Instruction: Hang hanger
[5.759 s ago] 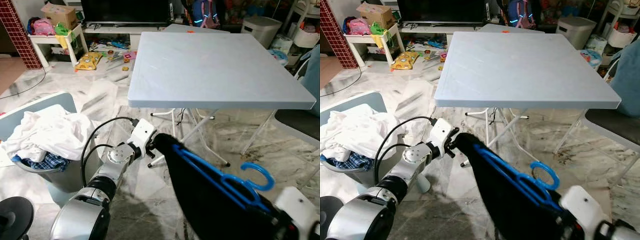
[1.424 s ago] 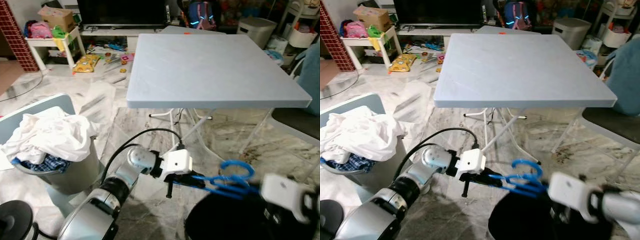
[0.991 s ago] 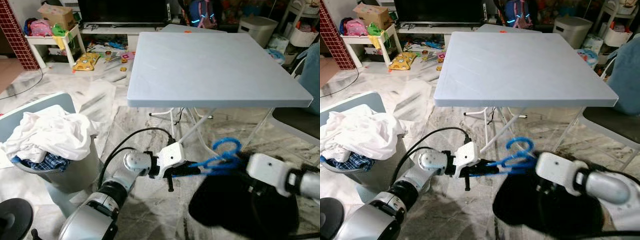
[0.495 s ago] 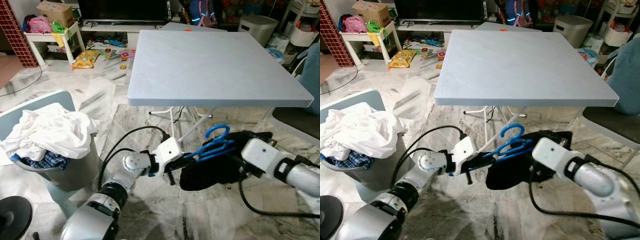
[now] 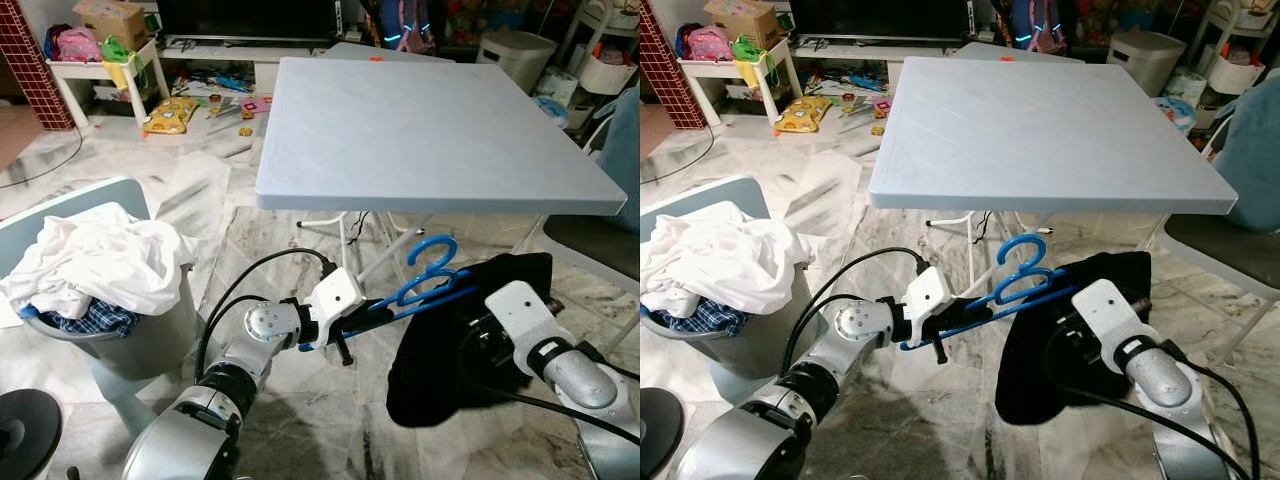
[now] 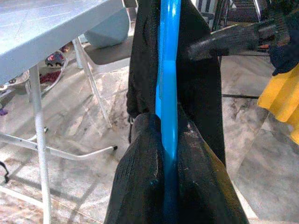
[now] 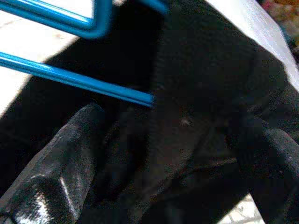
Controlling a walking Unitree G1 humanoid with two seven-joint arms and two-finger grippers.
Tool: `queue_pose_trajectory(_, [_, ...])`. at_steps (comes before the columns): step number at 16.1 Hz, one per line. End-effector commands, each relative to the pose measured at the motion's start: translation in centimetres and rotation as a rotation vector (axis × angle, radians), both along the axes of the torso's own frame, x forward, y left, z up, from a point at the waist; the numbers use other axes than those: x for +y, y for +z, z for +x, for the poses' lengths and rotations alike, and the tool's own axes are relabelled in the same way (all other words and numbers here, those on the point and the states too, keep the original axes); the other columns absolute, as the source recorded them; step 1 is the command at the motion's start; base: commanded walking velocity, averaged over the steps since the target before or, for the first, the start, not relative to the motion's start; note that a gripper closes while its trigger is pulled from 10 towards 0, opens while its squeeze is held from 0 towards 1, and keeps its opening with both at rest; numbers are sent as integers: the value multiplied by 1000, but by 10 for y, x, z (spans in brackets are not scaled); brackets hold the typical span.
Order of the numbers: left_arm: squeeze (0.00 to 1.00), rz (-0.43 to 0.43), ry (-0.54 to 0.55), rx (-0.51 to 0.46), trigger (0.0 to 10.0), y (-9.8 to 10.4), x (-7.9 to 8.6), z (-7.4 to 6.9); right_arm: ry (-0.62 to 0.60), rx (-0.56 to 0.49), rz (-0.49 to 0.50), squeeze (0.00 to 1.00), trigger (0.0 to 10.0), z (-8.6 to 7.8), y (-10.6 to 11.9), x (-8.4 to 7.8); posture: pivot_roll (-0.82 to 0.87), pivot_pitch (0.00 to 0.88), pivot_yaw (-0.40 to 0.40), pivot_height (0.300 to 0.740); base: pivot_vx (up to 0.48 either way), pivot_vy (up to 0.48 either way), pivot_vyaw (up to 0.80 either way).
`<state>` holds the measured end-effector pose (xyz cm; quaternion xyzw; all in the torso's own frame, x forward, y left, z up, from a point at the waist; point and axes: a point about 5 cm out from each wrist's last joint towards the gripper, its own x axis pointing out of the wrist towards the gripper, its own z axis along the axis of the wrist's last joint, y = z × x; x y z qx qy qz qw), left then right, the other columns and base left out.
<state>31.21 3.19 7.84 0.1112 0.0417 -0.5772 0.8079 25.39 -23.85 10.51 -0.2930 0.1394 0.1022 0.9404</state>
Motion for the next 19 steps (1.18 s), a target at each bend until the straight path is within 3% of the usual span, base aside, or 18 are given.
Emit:
queue_pose_trajectory(1, [0,-57,6,-44,0,17,-3,9,-74,20,9,373,10000,-1,-6,-8,-64,0,-40,740,0,0,0])
queue_pose_trajectory(2, [0,-68,1,-47,0,20,-4,9,-97,29,8,322,10000,-1,-9,-10,-64,0,-39,740,0,0,0])
queue_pose_trajectory(3, [0,-92,-6,-51,0,24,-3,11,-159,37,-3,0,2745,0,-13,-17,-62,0,-37,740,0,0,0])
queue_pose_trajectory(4, [0,-105,-16,-55,0,27,-2,11,-200,41,7,0,0,0,-16,-22,-58,0,-38,740,0,0,0])
queue_pose_trajectory(9, [0,-135,-58,-68,0,34,1,11,-269,37,113,0,0,3,-24,-23,-51,0,-40,740,0,0,0])
queue_pose_trajectory(13, [0,-109,-31,-39,0,30,12,14,-391,-94,220,0,0,6,-6,-43,-61,0,-33,740,0,0,0])
queue_pose_trajectory(16, [0,-95,-25,-40,0,29,13,14,-473,-251,251,0,0,10,18,-56,-66,0,-31,740,0,0,0])
queue_pose_trajectory(19, [0,-60,-50,-48,0,25,13,12,-475,-322,274,0,0,16,31,-56,-63,0,-33,740,0,0,0])
